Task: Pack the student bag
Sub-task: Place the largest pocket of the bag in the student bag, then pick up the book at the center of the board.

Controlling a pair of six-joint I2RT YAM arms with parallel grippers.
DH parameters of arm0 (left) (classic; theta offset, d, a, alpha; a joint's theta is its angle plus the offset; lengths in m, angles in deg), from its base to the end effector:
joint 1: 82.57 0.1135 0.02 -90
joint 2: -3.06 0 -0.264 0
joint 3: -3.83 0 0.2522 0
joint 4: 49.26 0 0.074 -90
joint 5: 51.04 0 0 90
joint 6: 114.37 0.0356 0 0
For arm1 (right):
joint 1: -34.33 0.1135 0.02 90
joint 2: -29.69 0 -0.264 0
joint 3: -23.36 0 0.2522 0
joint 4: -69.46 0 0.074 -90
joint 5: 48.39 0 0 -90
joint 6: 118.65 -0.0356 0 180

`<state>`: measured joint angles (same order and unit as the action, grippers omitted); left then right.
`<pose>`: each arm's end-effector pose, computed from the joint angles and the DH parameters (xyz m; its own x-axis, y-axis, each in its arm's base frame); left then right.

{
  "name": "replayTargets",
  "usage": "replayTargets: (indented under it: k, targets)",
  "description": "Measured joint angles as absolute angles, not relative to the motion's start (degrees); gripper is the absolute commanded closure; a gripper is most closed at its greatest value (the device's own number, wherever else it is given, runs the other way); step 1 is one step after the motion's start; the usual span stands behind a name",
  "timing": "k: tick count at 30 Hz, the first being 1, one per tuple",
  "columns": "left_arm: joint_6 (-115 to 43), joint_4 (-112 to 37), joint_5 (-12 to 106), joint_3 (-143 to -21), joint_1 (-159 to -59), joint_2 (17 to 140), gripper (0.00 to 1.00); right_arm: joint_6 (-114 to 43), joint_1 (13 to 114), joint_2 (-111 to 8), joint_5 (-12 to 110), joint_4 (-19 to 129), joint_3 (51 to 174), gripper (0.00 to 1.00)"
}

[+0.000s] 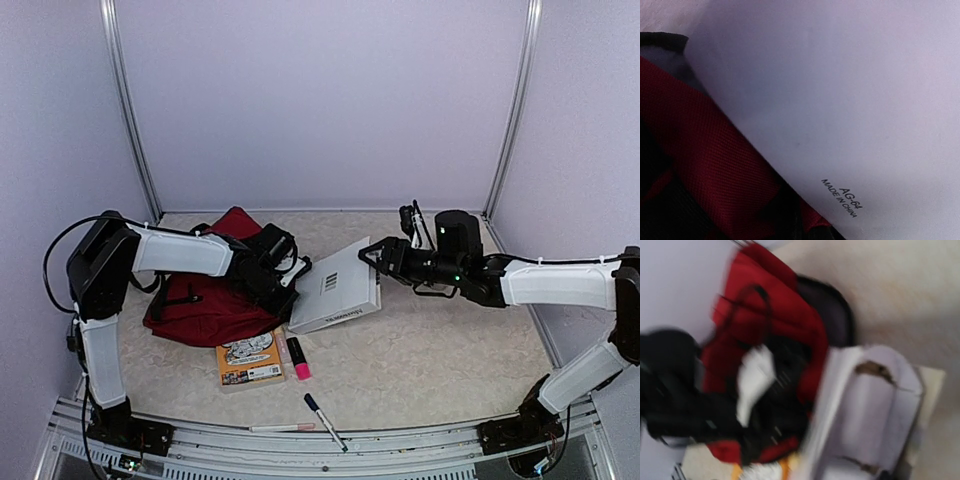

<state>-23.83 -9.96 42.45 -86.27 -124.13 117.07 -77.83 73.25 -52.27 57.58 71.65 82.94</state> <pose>0.3034 -0.2719 0.1547 -0.6615 0.5990 -0.4512 0.6890 0.7231 -0.0501 0.2411 0.2073 0.2415 -0.7846 0.3016 -0.5417 -0.3229 0.5470 0.7723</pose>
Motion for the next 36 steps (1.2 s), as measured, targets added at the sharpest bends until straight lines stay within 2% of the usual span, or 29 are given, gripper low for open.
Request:
replayTargets:
  k: [10,14,19,21,28,36]
  targets:
    - [-22.5,-17.1,37.8,-83.5,-131.4,106.2,0.29,-77.7,76.0,-52.4,55.8,76.8,83.7,0.24]
    - [-21.1,-19.2,32.6,-83.6,-133.4,104.8,0.14,-78.2,75.9,-52.9,54.5,77.8,82.4,0.24]
    - [-17.7,-19.9,27.9,-82.6,-138.3,104.3,0.07,-79.3,75.9,-53.7,53.1,77.8,81.6,0.24]
    - [-16.4,-21.2,27.7,-81.0,-139.7,102.8,0.01,-79.7,75.9,-53.7,52.5,77.8,80.8,0.24]
    - [-11.1,-29.0,23.2,-71.7,-144.8,92.9,0.01,-81.7,75.9,-53.7,51.7,78.8,78.5,0.24]
    - [-8.9,-30.8,15.5,-69.4,-152.8,95.4,0.01,-83.2,75.9,-53.9,52.1,79.6,77.6,0.24]
